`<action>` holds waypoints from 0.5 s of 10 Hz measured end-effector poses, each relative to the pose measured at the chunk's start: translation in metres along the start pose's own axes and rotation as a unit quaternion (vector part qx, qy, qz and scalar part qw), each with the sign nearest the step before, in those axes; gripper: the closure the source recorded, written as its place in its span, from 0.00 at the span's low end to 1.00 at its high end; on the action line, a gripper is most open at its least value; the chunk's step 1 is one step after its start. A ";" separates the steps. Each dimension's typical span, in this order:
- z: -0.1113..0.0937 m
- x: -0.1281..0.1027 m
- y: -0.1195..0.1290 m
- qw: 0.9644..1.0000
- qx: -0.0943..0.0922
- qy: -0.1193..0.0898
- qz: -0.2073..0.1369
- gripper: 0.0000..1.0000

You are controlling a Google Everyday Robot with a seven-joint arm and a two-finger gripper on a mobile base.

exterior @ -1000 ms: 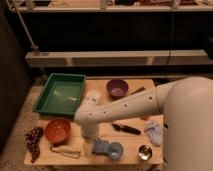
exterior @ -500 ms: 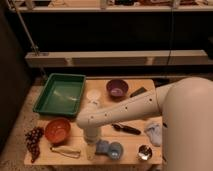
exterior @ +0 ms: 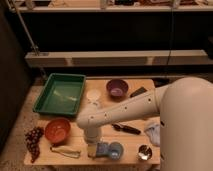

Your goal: Place sponge in metal cup

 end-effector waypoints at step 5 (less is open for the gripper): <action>-0.095 0.023 0.034 0.999 -0.046 0.018 -0.009 1.00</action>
